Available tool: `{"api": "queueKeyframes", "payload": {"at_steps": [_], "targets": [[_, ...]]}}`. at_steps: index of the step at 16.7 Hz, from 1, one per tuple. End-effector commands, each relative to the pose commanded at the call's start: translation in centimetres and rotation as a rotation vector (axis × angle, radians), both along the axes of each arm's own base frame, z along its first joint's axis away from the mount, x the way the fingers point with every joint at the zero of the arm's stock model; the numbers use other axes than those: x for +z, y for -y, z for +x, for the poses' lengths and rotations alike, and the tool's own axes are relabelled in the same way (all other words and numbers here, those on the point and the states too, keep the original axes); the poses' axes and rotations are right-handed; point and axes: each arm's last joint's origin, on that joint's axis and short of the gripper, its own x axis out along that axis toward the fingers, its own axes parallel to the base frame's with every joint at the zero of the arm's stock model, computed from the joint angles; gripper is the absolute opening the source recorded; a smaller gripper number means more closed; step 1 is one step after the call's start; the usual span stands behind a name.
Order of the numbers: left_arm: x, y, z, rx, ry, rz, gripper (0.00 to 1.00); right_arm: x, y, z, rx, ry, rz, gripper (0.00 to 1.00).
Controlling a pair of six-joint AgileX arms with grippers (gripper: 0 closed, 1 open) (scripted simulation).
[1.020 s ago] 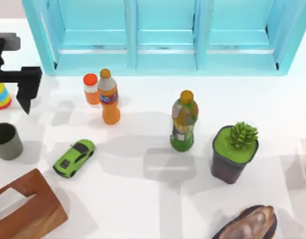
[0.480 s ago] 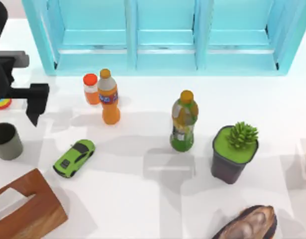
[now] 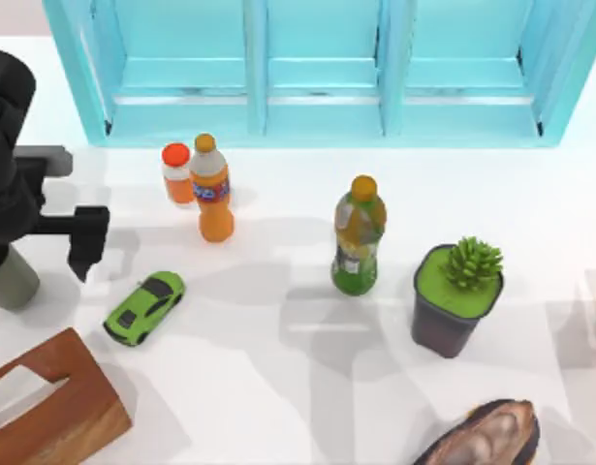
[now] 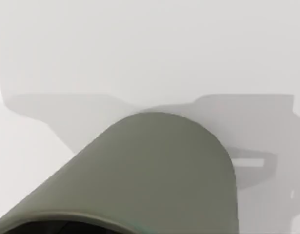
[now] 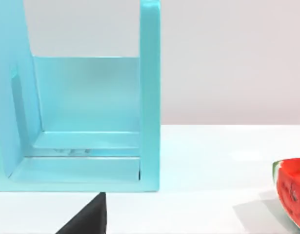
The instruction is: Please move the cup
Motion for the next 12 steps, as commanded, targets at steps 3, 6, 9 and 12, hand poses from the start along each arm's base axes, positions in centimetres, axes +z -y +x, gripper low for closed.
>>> {"api": "queueKeyframes", "payload": {"at_steps": [3, 6, 9, 12], "targets": [[0.0, 0.0, 0.0, 0.0, 0.0, 0.0, 0.85, 0.0, 0.0, 0.0, 0.0, 0.0, 0.0, 1.0], [0.0, 0.0, 0.0, 0.0, 0.0, 0.0, 0.62, 0.0, 0.0, 0.0, 0.0, 0.0, 0.0, 1.0], [0.0, 0.0, 0.0, 0.0, 0.0, 0.0, 0.4, 0.0, 0.0, 0.0, 0.0, 0.0, 0.0, 1.0], [0.0, 0.0, 0.0, 0.0, 0.0, 0.0, 0.17, 0.0, 0.0, 0.0, 0.0, 0.0, 0.0, 1.0]]}}
